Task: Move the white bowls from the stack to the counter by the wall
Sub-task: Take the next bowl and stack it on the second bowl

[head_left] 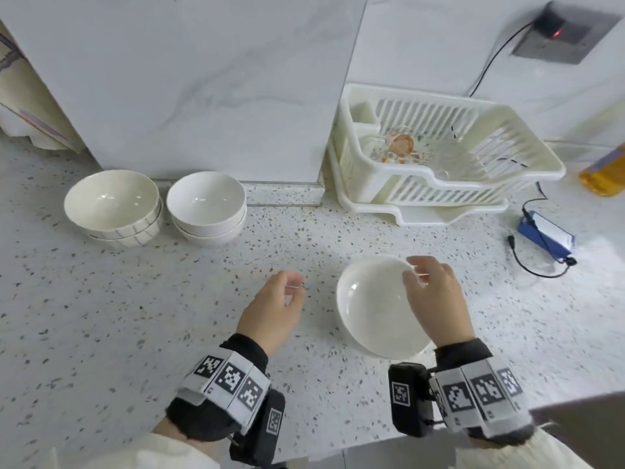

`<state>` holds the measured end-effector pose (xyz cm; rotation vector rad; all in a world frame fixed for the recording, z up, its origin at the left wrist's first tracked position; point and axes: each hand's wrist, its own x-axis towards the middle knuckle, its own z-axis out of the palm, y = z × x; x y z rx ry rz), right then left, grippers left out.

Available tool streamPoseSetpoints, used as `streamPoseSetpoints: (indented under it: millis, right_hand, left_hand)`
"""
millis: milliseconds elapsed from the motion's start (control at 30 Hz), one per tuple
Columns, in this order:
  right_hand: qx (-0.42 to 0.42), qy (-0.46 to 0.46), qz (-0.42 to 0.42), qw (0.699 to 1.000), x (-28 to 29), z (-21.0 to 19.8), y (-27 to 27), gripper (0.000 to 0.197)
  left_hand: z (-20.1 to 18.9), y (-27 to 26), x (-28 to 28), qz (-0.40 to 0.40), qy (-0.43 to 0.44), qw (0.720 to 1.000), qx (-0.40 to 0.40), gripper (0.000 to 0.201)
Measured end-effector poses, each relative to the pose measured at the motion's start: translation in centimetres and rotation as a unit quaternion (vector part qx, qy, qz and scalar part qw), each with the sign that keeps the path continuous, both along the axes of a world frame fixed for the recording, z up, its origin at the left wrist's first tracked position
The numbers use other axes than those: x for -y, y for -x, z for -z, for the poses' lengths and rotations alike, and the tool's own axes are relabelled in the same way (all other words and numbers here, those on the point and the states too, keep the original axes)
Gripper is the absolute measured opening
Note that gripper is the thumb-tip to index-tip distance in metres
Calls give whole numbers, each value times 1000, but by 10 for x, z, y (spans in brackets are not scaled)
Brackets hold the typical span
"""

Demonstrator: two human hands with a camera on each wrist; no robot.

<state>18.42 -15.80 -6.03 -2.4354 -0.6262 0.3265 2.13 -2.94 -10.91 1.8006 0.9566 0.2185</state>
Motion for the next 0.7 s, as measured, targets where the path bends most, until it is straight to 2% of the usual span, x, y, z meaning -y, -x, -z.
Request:
streamPoseSetpoints:
  millis: [133,233,400,533,700]
  right_hand:
    - [-1,25,51,998,33,14,-9,41]
    - [-74,34,65,995,46,24,-10,45]
    - [-181,49,24,982,53,33,-4,27]
    - [-204,42,15,978,49,33,-7,25]
    - [-226,-24,26,973,21,34,0,18]
  left_hand:
    - [-3,-27,27,47,-9,999,-6,30]
    - [-4,-39,38,65,-9,997,-29,37]
    - [-3,-45,38,87,-26,992,-90,35]
    - [-4,-42,34,87,-2,990,-112,34]
    - [-6,-32,16,32,-18,994,-99,36]
